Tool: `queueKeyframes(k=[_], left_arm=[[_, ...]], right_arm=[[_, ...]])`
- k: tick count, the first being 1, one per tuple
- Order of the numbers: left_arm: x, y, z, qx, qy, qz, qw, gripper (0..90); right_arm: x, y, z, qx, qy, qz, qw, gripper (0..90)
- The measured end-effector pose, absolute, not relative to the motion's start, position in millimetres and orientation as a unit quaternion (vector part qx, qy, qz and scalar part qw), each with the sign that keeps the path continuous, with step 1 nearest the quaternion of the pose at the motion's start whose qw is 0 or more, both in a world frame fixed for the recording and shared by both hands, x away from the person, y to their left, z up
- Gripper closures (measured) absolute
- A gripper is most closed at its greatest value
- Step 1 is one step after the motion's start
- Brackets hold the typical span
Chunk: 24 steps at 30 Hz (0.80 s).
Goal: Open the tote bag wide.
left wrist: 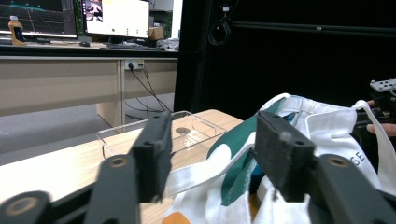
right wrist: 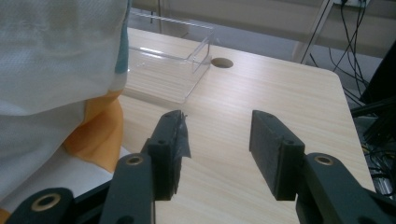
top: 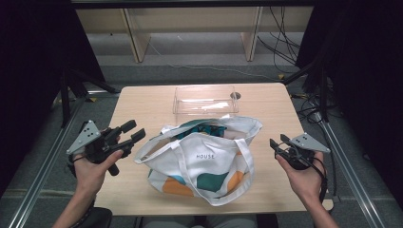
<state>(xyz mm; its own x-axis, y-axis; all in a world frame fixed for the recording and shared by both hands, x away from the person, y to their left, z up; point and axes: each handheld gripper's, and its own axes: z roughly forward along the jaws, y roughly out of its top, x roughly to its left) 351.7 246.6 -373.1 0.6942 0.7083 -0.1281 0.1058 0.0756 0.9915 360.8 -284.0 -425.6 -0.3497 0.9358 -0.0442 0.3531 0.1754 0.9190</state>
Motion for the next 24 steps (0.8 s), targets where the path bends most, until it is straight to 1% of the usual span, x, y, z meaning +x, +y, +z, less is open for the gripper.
queueKeyframes(k=[1,3,4,8,10,12,14,18,19,23,24], left_arm=[[351,245,-372,0.643,0.315,0.229,0.66,48.9],[349,243,-369,0.646,0.306,0.224,0.662,54.5],[348,242,-368,0.648,0.304,0.223,0.661,59.8],[341,235,-358,0.656,0.288,0.216,0.664,67.5],[337,227,-353,0.669,0.275,0.211,0.657,68.9],[335,219,-350,0.682,0.263,0.205,0.651,71.5],[334,208,-350,0.696,0.248,0.199,0.644,73.7],[338,189,-355,0.719,0.23,0.185,0.629,74.3],[339,185,-356,0.726,0.226,0.182,0.623,72.4],[347,167,-358,0.754,0.212,0.175,0.596,69.4],[350,163,-359,0.758,0.212,0.173,0.592,68.6]], right_arm=[[361,-284,-426,0.465,0.692,0.442,0.329,54.9],[360,-284,-426,0.466,0.695,0.439,0.328,55.3],[359,-285,-424,0.465,0.703,0.433,0.319,55.9],[359,-287,-424,0.467,0.7,0.436,0.32,57.3],[358,-286,-424,0.477,0.695,0.435,0.317,57.4],[360,-288,-424,0.465,0.699,0.434,0.327,57.4],[358,-285,-424,0.47,0.697,0.437,0.321,57.3],[358,-284,-425,0.467,0.692,0.44,0.33,57.0],[357,-283,-424,0.474,0.696,0.439,0.313,56.9],[360,-285,-426,0.456,0.7,0.44,0.329,56.6],[360,-285,-425,0.457,0.704,0.439,0.321,56.5]])
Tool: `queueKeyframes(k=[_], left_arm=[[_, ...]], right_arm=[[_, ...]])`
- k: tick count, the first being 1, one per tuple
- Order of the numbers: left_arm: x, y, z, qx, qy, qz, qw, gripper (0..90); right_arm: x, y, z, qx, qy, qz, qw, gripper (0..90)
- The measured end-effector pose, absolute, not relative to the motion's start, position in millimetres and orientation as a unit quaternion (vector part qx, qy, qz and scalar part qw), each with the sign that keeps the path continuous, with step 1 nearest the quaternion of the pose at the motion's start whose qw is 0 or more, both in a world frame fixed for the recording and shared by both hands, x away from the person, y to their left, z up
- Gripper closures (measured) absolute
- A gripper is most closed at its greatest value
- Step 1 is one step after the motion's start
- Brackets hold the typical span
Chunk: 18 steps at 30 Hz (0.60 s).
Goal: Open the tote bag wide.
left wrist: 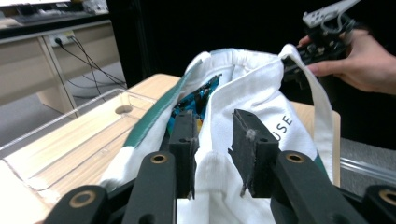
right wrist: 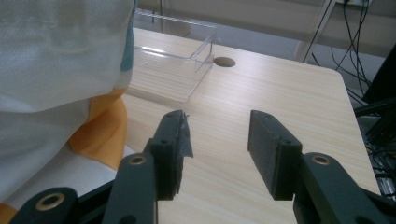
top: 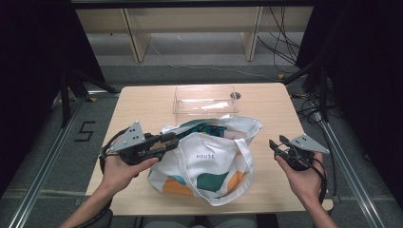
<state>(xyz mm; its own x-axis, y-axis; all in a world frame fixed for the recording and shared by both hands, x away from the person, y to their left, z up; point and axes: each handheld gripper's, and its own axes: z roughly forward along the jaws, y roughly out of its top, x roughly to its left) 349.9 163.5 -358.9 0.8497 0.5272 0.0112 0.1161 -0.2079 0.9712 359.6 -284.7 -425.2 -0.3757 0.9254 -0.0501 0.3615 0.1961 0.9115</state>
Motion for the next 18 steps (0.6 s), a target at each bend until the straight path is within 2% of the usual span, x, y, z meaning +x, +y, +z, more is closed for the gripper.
queueKeyframes(k=[11,15,18], left_arm=[[372,133,-363,0.786,0.201,0.177,0.557,62.7],[377,124,-363,0.806,0.181,0.178,0.535,66.5],[379,121,-362,0.814,0.171,0.189,0.522,73.8]], right_arm=[[358,-284,-425,0.467,0.7,0.437,0.316,56.2],[359,-283,-427,0.464,0.695,0.443,0.325,56.1],[357,-282,-426,0.474,0.693,0.443,0.315,56.1]])
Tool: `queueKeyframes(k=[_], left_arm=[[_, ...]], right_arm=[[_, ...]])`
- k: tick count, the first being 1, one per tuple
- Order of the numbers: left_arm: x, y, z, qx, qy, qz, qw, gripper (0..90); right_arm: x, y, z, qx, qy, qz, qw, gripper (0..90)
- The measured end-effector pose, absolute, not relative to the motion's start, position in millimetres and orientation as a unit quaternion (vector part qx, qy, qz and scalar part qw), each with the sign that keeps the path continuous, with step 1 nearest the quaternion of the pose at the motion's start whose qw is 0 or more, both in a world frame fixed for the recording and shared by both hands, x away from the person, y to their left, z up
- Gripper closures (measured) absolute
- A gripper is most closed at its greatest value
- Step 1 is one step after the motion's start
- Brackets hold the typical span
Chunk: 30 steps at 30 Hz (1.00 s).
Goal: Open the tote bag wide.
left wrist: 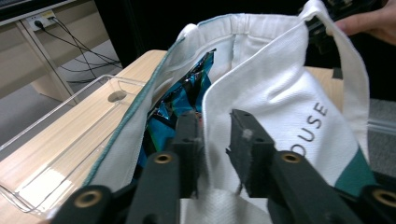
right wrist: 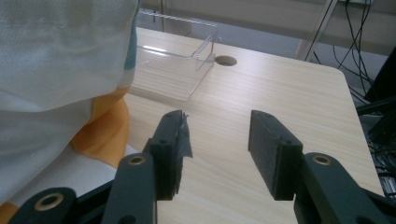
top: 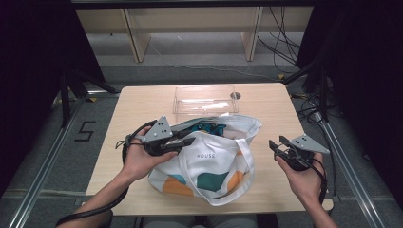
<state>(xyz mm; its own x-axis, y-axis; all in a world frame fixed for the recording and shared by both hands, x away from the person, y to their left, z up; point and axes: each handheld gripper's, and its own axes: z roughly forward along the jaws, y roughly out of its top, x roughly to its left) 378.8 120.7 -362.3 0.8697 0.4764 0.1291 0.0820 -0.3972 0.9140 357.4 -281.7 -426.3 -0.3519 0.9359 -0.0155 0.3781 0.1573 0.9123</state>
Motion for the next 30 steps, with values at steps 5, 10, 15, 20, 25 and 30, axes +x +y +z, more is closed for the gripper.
queueKeyframes(k=[5,10,15,20,25,30], left_arm=[[377,120,-357,0.82,0.168,0.199,0.51,86.6],[364,121,-344,0.821,0.151,0.196,0.514,88.1],[351,120,-339,0.828,0.135,0.179,0.514,88.3],[341,119,-339,0.833,0.132,0.139,0.519,88.3],[339,120,-341,0.836,0.135,0.116,0.52,88.3],[334,112,-349,0.845,0.124,0.101,0.51,88.3]], right_arm=[[360,-285,-427,0.456,0.703,0.441,0.32,56.1],[359,-284,-426,0.464,0.696,0.442,0.324,56.1],[358,-284,-426,0.467,0.7,0.438,0.319,56.2],[358,-285,-425,0.468,0.699,0.437,0.318,56.2],[359,-286,-426,0.46,0.703,0.437,0.322,56.2],[360,-285,-427,0.46,0.702,0.442,0.317,56.2]])
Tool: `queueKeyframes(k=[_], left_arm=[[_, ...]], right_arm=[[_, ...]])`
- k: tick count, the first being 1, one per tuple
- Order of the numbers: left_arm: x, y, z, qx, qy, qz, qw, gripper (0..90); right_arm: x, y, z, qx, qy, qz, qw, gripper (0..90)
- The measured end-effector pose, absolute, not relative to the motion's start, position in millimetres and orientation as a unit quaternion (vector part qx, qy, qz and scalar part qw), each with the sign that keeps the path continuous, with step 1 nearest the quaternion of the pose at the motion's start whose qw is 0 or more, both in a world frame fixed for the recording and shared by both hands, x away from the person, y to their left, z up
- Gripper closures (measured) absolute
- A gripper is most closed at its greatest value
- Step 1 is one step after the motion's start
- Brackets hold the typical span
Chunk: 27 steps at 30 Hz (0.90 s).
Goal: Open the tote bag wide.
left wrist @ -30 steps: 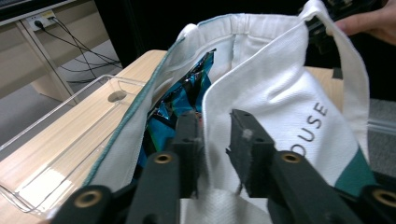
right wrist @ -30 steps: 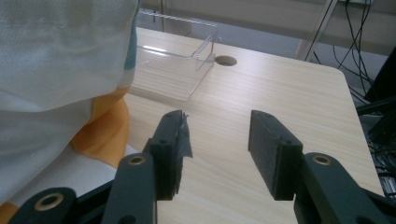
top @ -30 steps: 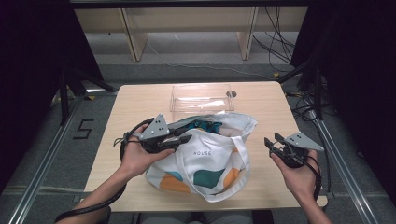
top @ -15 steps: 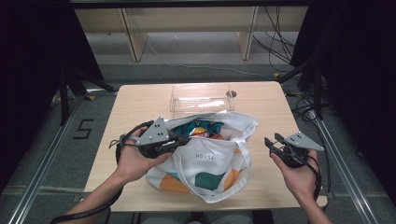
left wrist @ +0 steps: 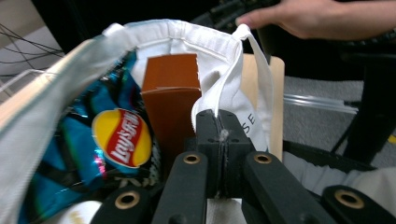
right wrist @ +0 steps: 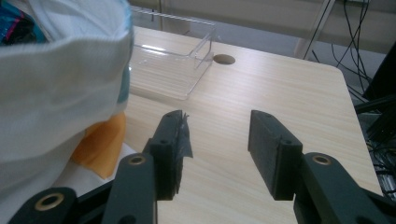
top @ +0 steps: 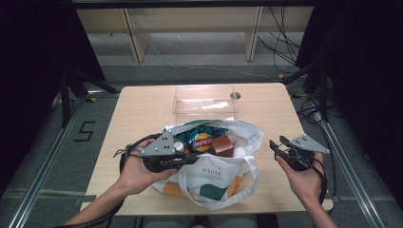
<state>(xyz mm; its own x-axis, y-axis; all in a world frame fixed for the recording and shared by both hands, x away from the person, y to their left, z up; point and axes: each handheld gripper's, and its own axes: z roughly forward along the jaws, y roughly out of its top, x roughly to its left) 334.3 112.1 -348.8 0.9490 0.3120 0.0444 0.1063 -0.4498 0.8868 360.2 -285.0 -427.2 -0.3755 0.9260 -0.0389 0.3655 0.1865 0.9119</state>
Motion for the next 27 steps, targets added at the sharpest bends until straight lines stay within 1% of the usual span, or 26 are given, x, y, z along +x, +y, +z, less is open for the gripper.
queueKeyframes(k=[2,6,7,10,13,14,18,19,22,23,25,27], left_arm=[[331,110,-352,0.847,0.122,0.098,0.508,88.3],[325,109,-353,0.849,0.116,0.095,0.507,88.3],[325,109,-355,0.849,0.12,0.093,0.506,88.3],[324,109,-363,0.852,0.124,0.084,0.502,88.3],[323,107,-372,0.856,0.127,0.071,0.496,88.3],[323,107,-374,0.855,0.132,0.066,0.496,88.3],[323,107,-380,0.856,0.136,0.045,0.497,88.3],[323,107,-380,0.856,0.134,0.041,0.498,88.3],[323,107,-381,0.857,0.137,0.045,0.495,88.3],[324,106,-382,0.857,0.138,0.046,0.495,88.3],[328,104,-386,0.861,0.138,0.046,0.488,88.3],[330,101,-392,0.864,0.145,0.043,0.481,88.3]], right_arm=[[360,-285,-427,0.459,0.702,0.44,0.32,56.2],[359,-285,-426,0.466,0.705,0.435,0.31,56.2],[360,-285,-427,0.463,0.701,0.437,0.321,56.1],[360,-285,-428,0.464,0.7,0.441,0.317,56.1],[361,-285,-428,0.458,0.7,0.441,0.326,56.0],[360,-285,-427,0.462,0.707,0.434,0.314,56.0],[360,-284,-427,0.464,0.705,0.434,0.315,55.9],[358,-283,-427,0.474,0.701,0.435,0.308,55.8],[360,-285,-427,0.464,0.706,0.434,0.314,55.8],[358,-283,-427,0.477,0.7,0.436,0.306,55.8],[358,-283,-427,0.477,0.7,0.435,0.306,55.8],[359,-284,-428,0.467,0.704,0.433,0.314,55.7]])
